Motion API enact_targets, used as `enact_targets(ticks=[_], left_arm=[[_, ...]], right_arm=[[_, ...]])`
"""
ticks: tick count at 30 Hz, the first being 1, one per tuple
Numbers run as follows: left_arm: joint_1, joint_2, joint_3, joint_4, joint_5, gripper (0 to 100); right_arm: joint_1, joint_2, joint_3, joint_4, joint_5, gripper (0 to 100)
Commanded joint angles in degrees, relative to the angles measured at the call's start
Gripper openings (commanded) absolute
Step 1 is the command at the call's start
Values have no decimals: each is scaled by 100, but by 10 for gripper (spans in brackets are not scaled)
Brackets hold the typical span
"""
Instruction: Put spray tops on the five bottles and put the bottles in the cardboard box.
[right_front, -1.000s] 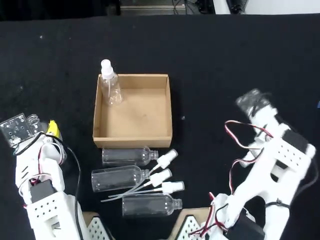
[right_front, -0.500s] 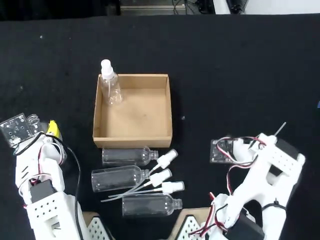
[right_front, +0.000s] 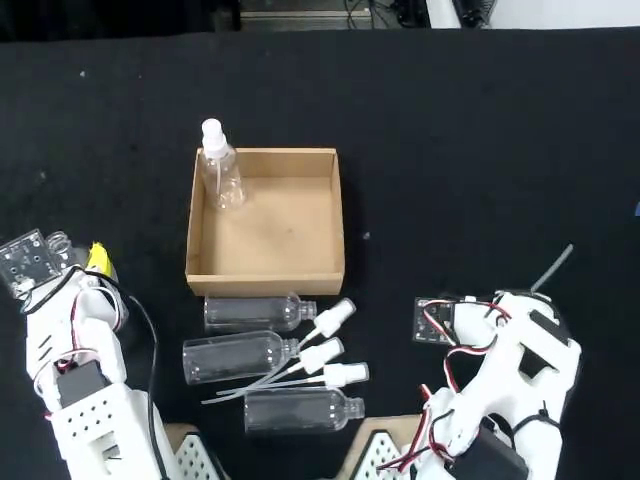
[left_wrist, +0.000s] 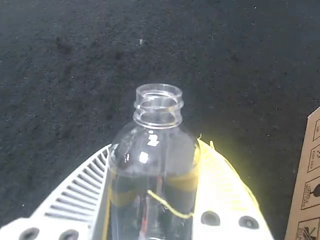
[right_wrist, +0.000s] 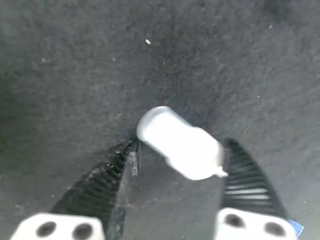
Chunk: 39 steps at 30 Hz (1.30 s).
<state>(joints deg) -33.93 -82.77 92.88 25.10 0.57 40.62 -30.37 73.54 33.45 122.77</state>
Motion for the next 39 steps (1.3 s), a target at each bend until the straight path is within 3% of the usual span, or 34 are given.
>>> enact_targets(ticks=[1,5,9,12,14,17,21,26,34,39], left_arm=[[-57,-105,-84,-141,-18,30],[-48,-105,-92,-141,-9,30],[-48,-105,-92,-141,-9,30],[-48,-105,-92,-141,-9,30],[-48,-105,-92,-141,-9,30],[-57,-105,-84,-141,-18,30],[-84,-105,-84,-141,-18,30],[-92,-105,-84,-141,-18,30],[-92,-105,-92,-141,-18,30],[-92,-105,-84,-141,-18,30]], right_arm=[[79,-40,-48,-193,-457,46],[-237,-48,-242,-176,-2251,19],[-457,-48,-611,-158,-5037,19],[-229,4,-1121,308,-7244,19],[-88,4,-1516,1037,-7833,19],[-88,224,-1982,1978,-8149,19],[-105,1130,-2580,2251,-8659,59],[-114,2396,-3345,2488,-8413,253],[-132,2976,-4189,3226,-5433,218],[-158,3064,-4022,2699,-4703,216]])
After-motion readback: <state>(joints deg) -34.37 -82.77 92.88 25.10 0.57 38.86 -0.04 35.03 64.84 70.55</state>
